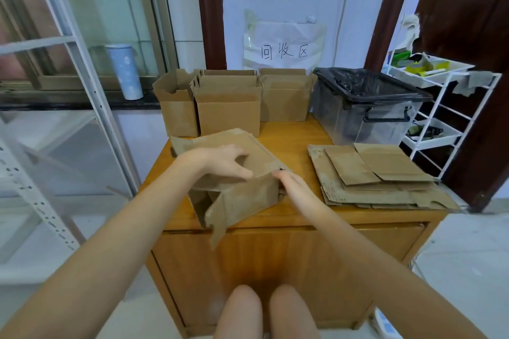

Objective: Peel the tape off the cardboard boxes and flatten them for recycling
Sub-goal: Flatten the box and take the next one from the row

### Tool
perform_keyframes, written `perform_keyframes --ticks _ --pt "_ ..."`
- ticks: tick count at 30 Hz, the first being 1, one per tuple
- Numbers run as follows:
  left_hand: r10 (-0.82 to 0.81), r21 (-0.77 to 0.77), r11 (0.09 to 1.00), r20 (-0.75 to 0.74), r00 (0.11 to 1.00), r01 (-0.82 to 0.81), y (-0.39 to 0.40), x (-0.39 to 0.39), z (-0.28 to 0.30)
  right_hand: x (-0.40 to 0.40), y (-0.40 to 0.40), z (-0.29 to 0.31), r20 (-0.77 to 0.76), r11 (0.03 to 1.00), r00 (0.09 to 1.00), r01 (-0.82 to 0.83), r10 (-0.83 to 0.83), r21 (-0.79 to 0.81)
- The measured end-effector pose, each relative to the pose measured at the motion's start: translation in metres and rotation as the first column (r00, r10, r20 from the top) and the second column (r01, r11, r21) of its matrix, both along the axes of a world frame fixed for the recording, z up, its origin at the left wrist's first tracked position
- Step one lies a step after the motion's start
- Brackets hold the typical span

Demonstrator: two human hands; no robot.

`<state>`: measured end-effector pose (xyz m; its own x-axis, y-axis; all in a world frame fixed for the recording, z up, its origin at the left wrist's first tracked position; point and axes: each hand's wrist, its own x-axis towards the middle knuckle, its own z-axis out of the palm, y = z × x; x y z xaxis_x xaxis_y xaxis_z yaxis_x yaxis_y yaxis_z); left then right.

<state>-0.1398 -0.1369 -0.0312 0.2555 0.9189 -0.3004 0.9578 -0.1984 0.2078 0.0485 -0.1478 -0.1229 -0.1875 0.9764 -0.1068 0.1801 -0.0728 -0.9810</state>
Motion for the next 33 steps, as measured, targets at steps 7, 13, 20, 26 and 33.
perform_keyframes --ticks 7,13,20,26,33 --pt "-0.046 0.079 0.996 -0.038 0.998 0.049 -0.027 -0.006 0.011 0.002 -0.019 -0.024 0.043 0.974 0.986 -0.164 0.16 0.156" --pt "-0.038 0.45 0.89 -0.085 0.996 0.073 -0.049 0.013 -0.022 -0.001 -0.027 -0.031 0.064 0.964 0.998 -0.002 -0.015 0.265" --pt "-0.011 0.401 0.915 -0.107 0.994 0.053 -0.048 0.008 -0.031 -0.002 -0.036 -0.028 -0.017 0.97 0.999 -0.029 0.035 0.242" --pt "0.044 0.376 0.926 -0.171 0.984 0.024 -0.054 0.021 -0.041 0.003 -0.045 -0.043 0.151 0.89 0.954 0.176 -0.26 0.421" --pt "0.145 0.348 0.933 -0.127 0.981 -0.093 -0.054 0.047 -0.048 0.009 -0.055 -0.057 0.043 0.831 0.987 0.107 -0.155 0.546"
